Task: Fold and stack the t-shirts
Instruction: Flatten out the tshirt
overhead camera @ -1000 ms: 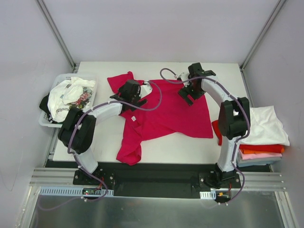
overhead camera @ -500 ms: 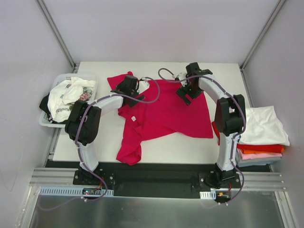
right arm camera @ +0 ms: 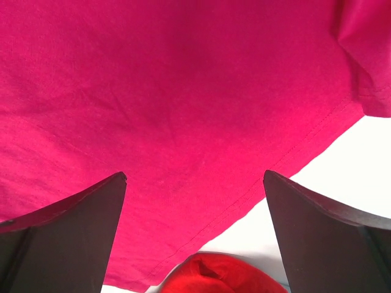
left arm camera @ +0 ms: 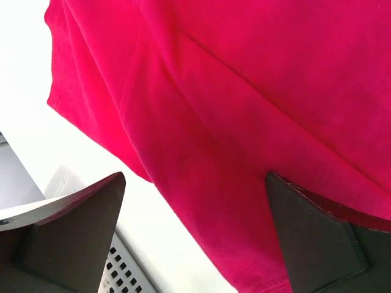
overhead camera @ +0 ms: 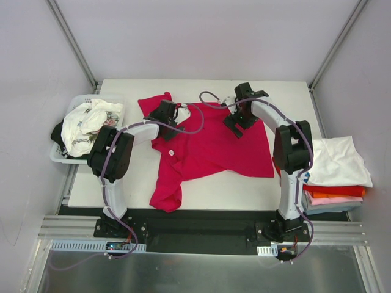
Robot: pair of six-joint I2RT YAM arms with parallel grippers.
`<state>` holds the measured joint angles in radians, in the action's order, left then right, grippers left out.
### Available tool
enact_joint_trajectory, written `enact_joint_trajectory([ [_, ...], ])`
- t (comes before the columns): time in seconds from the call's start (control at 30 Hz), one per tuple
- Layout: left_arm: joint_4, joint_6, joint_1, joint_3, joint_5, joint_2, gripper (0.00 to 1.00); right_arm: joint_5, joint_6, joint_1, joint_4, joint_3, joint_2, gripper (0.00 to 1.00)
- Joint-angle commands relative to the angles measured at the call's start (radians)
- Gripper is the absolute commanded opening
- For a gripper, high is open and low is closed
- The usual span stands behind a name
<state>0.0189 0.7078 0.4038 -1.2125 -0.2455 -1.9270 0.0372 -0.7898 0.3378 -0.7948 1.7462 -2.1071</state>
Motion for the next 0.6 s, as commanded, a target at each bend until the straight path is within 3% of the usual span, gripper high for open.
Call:
enact_joint_trajectory([
  [0.0, -0.014, 0.032, -0.013, 0.025, -0.032, -0.003, 0.99, 0.032, -0.002, 0.017, -0.02, 0.024, -0.028, 1.0],
  [0.57, -0.014, 0.045, -0.02, 0.021, -0.051, -0.003, 0.99, 0.029, -0.051, 0.024, -0.018, 0.035, -0.083, 1.0],
])
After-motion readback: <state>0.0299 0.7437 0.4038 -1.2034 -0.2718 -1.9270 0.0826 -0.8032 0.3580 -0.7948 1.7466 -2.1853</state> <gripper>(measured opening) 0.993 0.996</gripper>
